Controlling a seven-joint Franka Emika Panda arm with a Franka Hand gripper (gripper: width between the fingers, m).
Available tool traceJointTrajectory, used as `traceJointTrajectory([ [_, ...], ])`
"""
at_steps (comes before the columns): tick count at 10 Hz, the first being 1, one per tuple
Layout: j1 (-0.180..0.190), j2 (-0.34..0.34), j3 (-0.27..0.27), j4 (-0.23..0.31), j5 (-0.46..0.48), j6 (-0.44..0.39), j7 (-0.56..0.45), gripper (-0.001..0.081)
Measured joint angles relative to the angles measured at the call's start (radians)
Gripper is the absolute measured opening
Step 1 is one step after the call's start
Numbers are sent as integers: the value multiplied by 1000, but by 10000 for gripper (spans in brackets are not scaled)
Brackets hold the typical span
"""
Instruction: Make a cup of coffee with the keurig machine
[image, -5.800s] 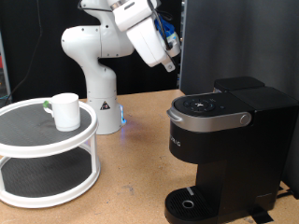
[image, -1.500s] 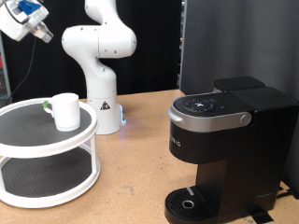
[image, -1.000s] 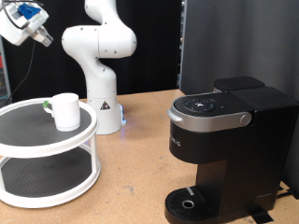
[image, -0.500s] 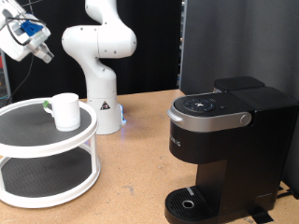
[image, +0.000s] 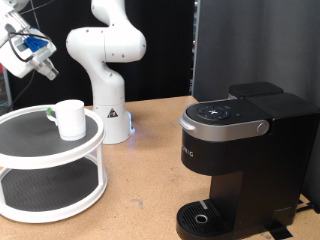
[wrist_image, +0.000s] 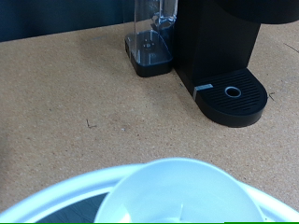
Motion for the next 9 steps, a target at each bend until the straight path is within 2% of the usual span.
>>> traceJointTrajectory([
  [2,-3,1,-7,-25,0,37,-16,2],
  [3,-4,1,-13,-38,-1,58,-25,104],
  [4,-7,1,-17,-51,-7,80,-31,241],
  [5,-11,2,-18,-63,-20,97,-34,241],
  [6,-15,2,-18,-73,-34,111,-37,426],
  [7,-19,2,-20,-84,-45,125,-44,426],
  [8,-23,2,-26,-92,-50,134,-53,563],
  [9,-25,2,-34,-99,-50,145,-65,563],
])
